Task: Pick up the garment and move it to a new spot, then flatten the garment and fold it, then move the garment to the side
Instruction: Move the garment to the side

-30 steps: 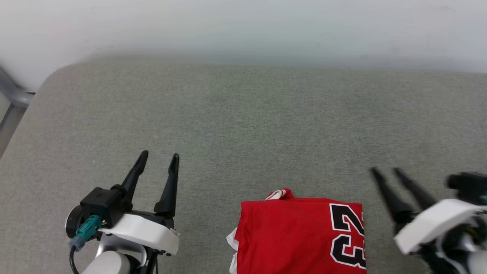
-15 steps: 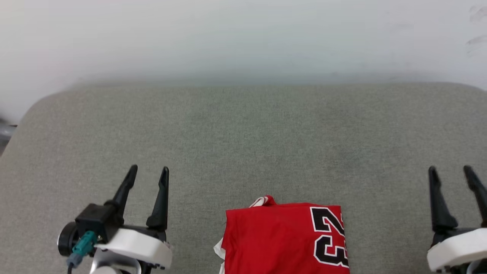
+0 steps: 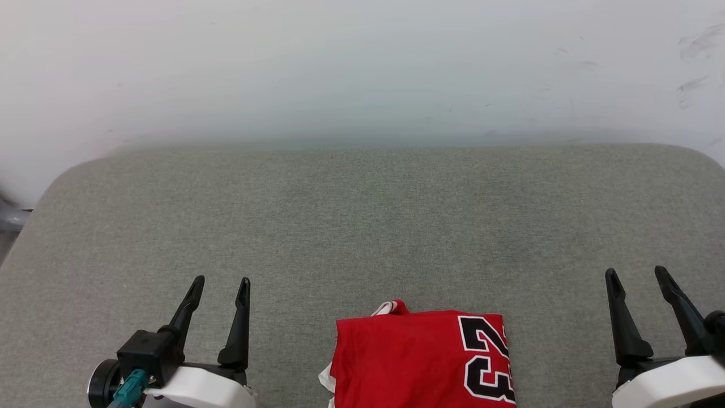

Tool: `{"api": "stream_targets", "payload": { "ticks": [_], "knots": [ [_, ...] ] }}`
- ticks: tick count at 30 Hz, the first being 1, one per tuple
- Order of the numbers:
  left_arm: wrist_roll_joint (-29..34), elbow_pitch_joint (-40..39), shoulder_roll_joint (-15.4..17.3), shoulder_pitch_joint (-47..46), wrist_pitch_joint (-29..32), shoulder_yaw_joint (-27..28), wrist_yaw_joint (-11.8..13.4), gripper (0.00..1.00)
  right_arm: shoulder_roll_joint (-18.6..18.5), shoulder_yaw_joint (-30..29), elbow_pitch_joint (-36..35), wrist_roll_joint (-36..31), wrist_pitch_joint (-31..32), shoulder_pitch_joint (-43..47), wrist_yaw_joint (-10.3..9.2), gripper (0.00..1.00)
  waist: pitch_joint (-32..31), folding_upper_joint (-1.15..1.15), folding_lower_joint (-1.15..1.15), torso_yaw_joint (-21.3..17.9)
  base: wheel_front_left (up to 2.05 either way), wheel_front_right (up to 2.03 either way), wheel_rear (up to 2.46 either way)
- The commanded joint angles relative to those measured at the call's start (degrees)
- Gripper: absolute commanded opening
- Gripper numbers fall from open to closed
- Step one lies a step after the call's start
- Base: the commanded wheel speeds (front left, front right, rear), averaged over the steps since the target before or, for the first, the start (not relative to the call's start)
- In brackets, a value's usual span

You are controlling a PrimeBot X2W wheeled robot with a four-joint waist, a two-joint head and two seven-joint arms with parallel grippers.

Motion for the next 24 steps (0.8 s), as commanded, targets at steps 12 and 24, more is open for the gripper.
{"api": "stream_targets", "payload": {
  "ticks": [12,24],
  "knots": [
    [1.4,0.9,-1.5,-1.4,-0.3,1.3,-1.7,1.0,0.4,-2.5,0.4,1.3,2.3,0.6,-0.03,1.0,0.8,0.0,0.0,0.9,0.0,0.0,0.0],
    [3.6,-0.8,-3.7,-4.6,-0.3,3.1,-4.1,1.0,-2.3,-3.1,9.4,15.7,17.6,0.2,-0.03,1.0,7.9,0.0,0.0,3.6,0.0,0.0,0.0]
  ]
}}
